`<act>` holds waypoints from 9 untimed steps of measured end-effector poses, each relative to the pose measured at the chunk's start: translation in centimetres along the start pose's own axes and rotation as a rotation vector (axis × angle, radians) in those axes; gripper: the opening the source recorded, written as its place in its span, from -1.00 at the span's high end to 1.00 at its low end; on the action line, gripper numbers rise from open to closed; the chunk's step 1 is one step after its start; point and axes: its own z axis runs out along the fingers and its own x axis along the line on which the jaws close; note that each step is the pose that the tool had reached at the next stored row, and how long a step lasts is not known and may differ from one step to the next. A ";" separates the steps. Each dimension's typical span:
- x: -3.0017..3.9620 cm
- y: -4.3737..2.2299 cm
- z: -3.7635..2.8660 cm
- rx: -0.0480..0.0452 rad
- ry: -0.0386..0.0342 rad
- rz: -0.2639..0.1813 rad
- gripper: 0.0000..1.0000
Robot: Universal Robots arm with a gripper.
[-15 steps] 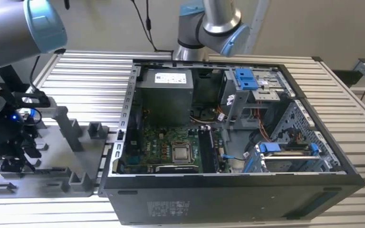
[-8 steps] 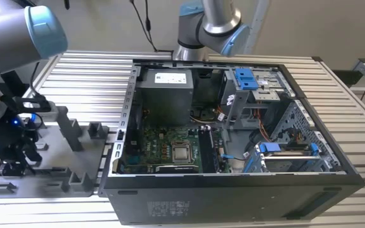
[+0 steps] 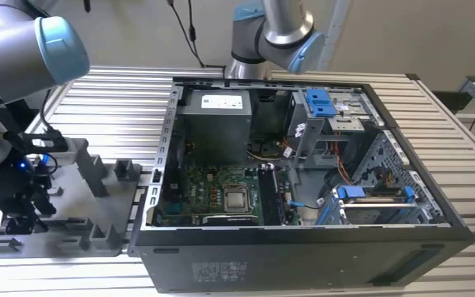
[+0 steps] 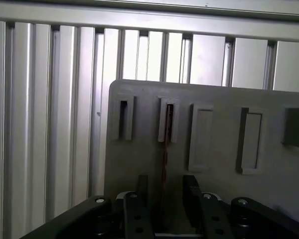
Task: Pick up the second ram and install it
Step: 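Pick up the second ram and move it above second insertion slot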
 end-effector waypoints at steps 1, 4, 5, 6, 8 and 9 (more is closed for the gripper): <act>0.00 0.00 0.08 0.0000 -0.0001 0.000 0.16; 0.02 0.00 0.26 -0.0001 0.0001 0.000 0.16; 0.02 0.00 0.26 -0.0001 0.0002 0.000 0.16; 0.01 0.00 0.26 0.0000 0.0001 0.000 0.16; 0.01 0.00 0.28 0.0001 0.0001 0.000 0.16; 0.01 0.00 0.29 0.0001 0.0000 0.000 0.16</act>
